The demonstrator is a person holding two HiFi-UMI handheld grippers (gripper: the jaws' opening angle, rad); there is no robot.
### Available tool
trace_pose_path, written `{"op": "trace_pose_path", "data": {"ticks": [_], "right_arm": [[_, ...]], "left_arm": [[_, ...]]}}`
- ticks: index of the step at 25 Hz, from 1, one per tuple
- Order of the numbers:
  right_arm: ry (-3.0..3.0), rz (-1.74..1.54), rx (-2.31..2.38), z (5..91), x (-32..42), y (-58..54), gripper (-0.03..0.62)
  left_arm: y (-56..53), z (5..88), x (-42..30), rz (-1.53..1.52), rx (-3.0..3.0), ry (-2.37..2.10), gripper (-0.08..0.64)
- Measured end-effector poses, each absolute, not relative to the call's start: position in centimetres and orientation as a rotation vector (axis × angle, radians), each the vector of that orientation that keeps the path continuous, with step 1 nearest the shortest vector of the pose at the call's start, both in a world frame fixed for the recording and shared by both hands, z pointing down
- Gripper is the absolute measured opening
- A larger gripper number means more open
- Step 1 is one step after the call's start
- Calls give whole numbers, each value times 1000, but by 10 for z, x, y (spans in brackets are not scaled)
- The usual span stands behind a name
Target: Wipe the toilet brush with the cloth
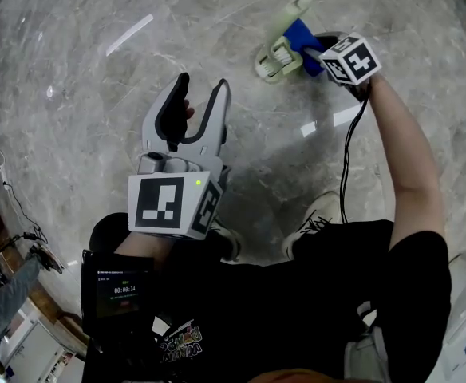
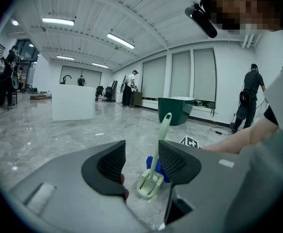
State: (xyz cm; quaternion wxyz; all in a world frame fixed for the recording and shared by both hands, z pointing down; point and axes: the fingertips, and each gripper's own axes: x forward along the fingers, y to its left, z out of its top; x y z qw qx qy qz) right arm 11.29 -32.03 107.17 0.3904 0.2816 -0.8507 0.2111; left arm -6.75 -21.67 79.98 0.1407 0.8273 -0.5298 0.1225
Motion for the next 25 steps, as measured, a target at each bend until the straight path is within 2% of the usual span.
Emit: {"op": "trace_pose_path", "data": {"ticks": [3, 13, 17, 25], "right_arm": [[-2162, 574, 759, 1071, 131, -323, 114], [-1864, 814, 1406, 1093, 298, -319, 114], [-1792, 932, 1423, 1123, 297, -297, 114], [-1679, 814, 1238, 1164, 276, -269, 120]], "left_arm": [[-218, 799, -70, 346, 2385, -1537, 215], [-215, 796, -67, 338, 2408, -1518, 215], [-218, 798, -68, 356, 2401, -1522, 215], [-216, 802, -70, 365, 2395, -1529, 215]]}}
